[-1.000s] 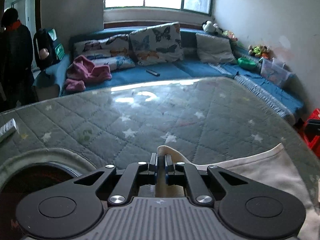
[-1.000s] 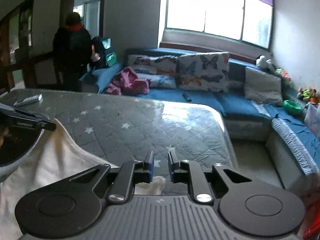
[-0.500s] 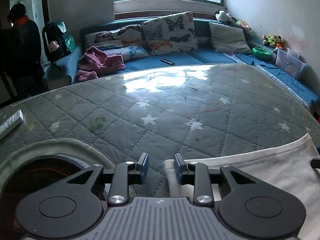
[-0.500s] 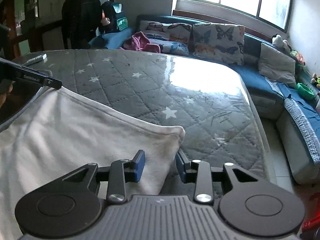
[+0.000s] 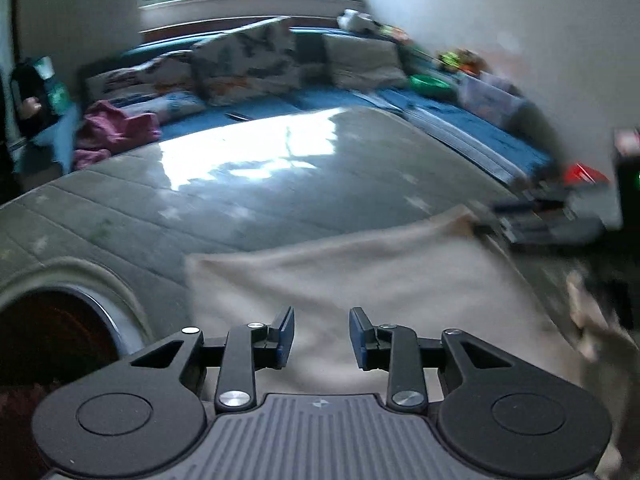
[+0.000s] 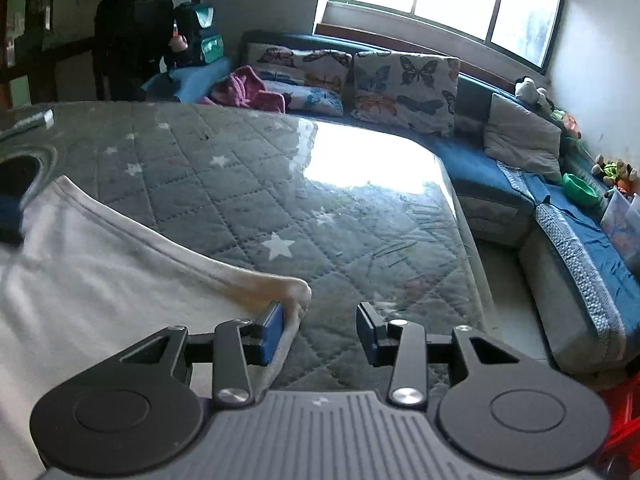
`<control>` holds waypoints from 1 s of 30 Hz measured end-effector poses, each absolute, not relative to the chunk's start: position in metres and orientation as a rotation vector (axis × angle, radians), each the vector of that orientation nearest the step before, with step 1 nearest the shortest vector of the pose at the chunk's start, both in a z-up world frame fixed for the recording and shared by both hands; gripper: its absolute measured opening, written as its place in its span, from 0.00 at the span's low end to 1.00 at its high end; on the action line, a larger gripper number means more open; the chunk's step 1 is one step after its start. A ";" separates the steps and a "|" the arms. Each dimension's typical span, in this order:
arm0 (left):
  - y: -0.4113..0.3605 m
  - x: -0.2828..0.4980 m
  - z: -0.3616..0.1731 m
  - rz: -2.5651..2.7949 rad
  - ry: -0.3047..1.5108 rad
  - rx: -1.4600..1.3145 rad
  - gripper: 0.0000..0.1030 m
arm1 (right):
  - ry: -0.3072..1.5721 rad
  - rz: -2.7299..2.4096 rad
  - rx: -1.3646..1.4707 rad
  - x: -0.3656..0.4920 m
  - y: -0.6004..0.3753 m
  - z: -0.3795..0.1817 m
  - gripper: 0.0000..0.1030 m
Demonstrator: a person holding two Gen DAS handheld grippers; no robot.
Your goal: Fold clothes
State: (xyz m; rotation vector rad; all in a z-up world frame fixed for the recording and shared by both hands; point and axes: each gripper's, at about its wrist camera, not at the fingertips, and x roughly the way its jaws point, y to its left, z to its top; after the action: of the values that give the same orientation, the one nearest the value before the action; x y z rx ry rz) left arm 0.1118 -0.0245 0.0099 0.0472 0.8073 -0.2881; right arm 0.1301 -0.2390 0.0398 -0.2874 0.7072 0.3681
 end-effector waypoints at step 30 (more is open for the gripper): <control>0.138 -0.059 0.012 0.283 0.783 -0.199 0.55 | 0.717 0.649 -0.246 -0.009 -0.203 0.040 0.56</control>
State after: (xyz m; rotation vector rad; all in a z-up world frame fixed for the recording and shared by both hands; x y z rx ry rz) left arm -0.0585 0.1375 0.0122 -0.1993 0.7827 0.2835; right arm -0.0095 -0.2027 0.0395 -0.2460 0.7172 0.6492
